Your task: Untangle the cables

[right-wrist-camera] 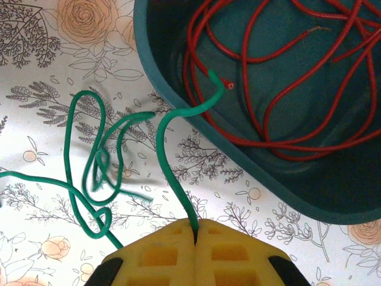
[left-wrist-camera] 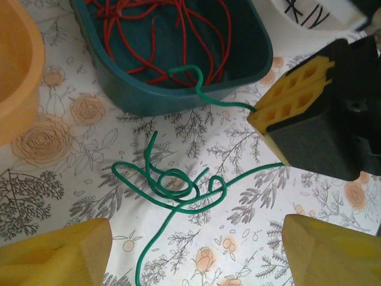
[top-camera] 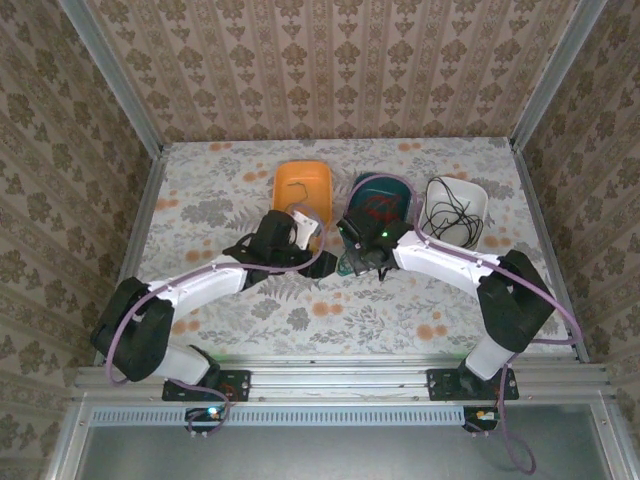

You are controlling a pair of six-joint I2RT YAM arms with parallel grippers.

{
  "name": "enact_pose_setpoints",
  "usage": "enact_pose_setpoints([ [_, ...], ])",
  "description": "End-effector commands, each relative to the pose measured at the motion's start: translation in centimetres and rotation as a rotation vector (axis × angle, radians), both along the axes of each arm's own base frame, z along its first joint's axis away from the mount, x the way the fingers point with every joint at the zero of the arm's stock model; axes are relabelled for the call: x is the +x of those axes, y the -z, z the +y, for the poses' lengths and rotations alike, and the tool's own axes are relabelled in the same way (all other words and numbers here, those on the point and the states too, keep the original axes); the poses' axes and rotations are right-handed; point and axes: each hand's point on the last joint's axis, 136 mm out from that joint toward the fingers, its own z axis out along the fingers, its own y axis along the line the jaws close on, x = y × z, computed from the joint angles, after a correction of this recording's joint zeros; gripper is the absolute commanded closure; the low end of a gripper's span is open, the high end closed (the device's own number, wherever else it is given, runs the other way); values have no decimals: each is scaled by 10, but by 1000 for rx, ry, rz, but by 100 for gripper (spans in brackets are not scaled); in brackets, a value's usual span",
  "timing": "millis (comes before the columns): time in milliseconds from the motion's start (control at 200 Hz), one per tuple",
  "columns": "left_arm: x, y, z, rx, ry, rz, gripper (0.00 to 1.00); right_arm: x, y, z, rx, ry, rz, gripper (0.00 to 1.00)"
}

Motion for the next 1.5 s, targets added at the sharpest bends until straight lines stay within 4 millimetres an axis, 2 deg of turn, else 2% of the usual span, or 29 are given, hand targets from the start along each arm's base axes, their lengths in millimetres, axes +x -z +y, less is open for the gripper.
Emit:
enact_pose_setpoints([
  [0,-5,1,-6,-1,34,-3,24,9,-5,9,42,49,-25,100],
  [80,-6,3,-7,-6,30,1,24,11,1,7,37,79,-29,100],
  [255,-11,5,-7,-22,27,12,24,28,5,20,110,88,-108,100],
  [490,-13,4,-4,-28,19,10,24,40,16,25,78,63,-128,100],
  [560,-12,4,-1,-22,7,5,24,41,11,25,90,64,-146,100],
  [650,-6,-2,5,-34,-35,-24,23,39,-7,25,136,54,-189,100],
  [710,3,-8,14,-52,-96,-48,21,36,-20,24,171,39,-212,100],
  [790,22,-18,36,-80,-247,-84,19,32,-37,23,208,32,-237,100],
  [940,55,-33,108,-128,-646,-142,14,37,-70,22,255,36,-286,100],
  [1040,56,-34,152,-62,-845,-180,12,55,-90,26,277,51,-326,100],
  [1155,51,-35,175,22,-914,-207,11,90,-103,32,280,90,-347,100],
  [1295,45,-27,189,78,-950,-183,11,142,-90,56,271,87,-295,100],
  [1360,44,-26,191,78,-954,-177,11,164,-75,67,211,76,-254,100],
  [1495,42,-28,192,80,-956,-173,11,192,-45,84,148,11,-182,100],
])
